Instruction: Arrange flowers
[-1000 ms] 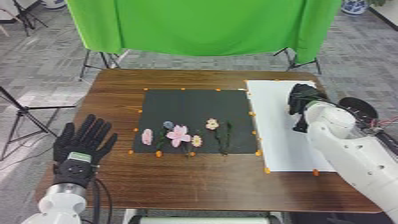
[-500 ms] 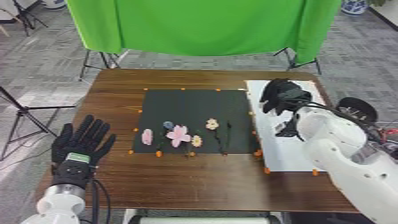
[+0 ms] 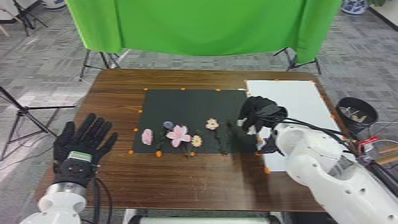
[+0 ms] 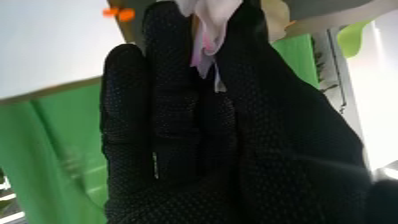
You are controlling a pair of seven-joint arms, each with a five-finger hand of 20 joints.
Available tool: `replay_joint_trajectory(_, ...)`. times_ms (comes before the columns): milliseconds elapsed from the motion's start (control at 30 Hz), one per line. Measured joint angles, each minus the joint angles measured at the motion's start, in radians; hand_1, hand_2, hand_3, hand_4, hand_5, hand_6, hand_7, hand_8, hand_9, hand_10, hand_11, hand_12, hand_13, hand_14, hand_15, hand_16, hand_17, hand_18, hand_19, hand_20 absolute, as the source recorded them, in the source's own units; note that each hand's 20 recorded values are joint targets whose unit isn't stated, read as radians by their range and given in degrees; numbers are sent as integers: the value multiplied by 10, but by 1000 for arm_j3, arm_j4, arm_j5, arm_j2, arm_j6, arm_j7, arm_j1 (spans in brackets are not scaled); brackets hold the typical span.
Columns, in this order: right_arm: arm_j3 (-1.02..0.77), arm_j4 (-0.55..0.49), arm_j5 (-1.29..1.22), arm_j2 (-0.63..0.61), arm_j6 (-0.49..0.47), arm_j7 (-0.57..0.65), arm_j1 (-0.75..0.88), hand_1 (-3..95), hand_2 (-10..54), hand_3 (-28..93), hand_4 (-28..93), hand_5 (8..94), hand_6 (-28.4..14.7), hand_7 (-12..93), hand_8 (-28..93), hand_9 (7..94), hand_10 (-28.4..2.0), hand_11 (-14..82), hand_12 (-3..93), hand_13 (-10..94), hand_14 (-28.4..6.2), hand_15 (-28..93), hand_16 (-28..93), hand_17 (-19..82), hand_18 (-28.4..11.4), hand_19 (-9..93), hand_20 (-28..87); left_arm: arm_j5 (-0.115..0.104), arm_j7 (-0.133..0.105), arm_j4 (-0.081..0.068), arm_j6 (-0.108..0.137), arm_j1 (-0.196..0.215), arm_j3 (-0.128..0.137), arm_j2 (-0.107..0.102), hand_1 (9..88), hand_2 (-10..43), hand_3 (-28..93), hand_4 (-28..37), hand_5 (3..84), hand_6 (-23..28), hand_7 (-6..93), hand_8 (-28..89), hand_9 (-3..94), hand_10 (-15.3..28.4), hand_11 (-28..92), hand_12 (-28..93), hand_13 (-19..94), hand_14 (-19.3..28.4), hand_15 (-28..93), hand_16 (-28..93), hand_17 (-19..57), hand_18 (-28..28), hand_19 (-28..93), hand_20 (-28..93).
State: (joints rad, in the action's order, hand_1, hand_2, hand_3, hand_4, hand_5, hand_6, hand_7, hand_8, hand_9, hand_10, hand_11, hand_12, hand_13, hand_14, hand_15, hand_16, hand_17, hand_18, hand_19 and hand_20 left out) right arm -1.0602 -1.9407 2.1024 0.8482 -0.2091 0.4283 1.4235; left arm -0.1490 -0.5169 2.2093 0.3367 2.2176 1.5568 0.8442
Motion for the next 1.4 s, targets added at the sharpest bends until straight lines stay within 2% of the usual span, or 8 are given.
replay_joint_trajectory(100,1,-6,3,8,-10,0,14,535,-95,746,-283,543,-7,190,-139,622,-108,169,183,620,-83,306,241,360,-152,635,182,1,2,0,0,0,-1,2,284,164,710,-283,419,94,170,-95,383,160,229,131,281,157,399,-64,-78,154,411,105)
replay_joint_trajectory(233,0,-14,58,15,-67,-22,24,523,-95,769,-283,517,-9,188,-139,571,-116,145,162,581,-94,308,204,323,-155,575,164,7,1,0,0,0,-4,2,284,164,710,-283,419,94,170,-95,383,160,229,131,281,157,399,-64,-78,154,411,105)
replay_joint_trajectory(533,-35,-44,59,23,-136,-23,40,484,-95,753,-283,448,-32,162,-130,478,-146,106,154,506,-120,310,178,287,-173,581,172,14,-1,0,0,0,-3,2,284,164,710,-283,419,94,170,-95,383,160,229,131,281,157,399,-64,-78,154,411,105)
replay_joint_trajectory(667,-80,-82,42,29,-199,-23,56,455,-95,720,-283,473,-25,162,-125,493,-139,110,157,484,-131,305,169,278,-175,579,172,14,-1,0,0,2,-2,2,284,164,710,-283,419,94,170,-95,383,160,229,131,281,157,399,-64,-78,154,411,105)
replay_joint_trajectory(867,7,-54,83,29,-79,-84,1,464,-95,658,-283,506,1,183,-137,522,-107,114,149,477,-125,293,165,266,-174,569,176,14,-2,0,1,9,3,1,284,164,710,-283,419,94,170,-95,383,160,229,131,281,157,399,-64,-78,154,411,105)
replay_joint_trajectory(1033,103,25,196,70,-94,-215,-106,469,-68,702,-283,571,33,224,-158,515,-106,103,141,445,-121,272,163,255,-168,557,181,14,0,0,1,8,2,1,284,164,710,-283,419,94,170,-95,383,160,229,131,281,157,399,-64,-78,154,411,105)
replay_joint_trajectory(1200,123,48,221,141,-242,-229,-168,403,20,755,-283,551,25,202,-155,436,-116,76,126,356,-145,243,152,200,-179,551,185,15,3,0,1,2,0,1,284,164,710,-283,419,94,170,-95,383,160,229,131,281,157,399,-64,-78,154,411,105)
replay_joint_trajectory(1400,143,58,246,183,-431,-213,-207,403,16,773,-283,513,3,175,-145,361,-149,74,107,278,-158,216,126,164,-175,525,171,18,9,-1,1,2,2,0,284,164,710,-283,419,94,170,-95,383,160,229,131,281,157,399,-64,-78,154,411,105)
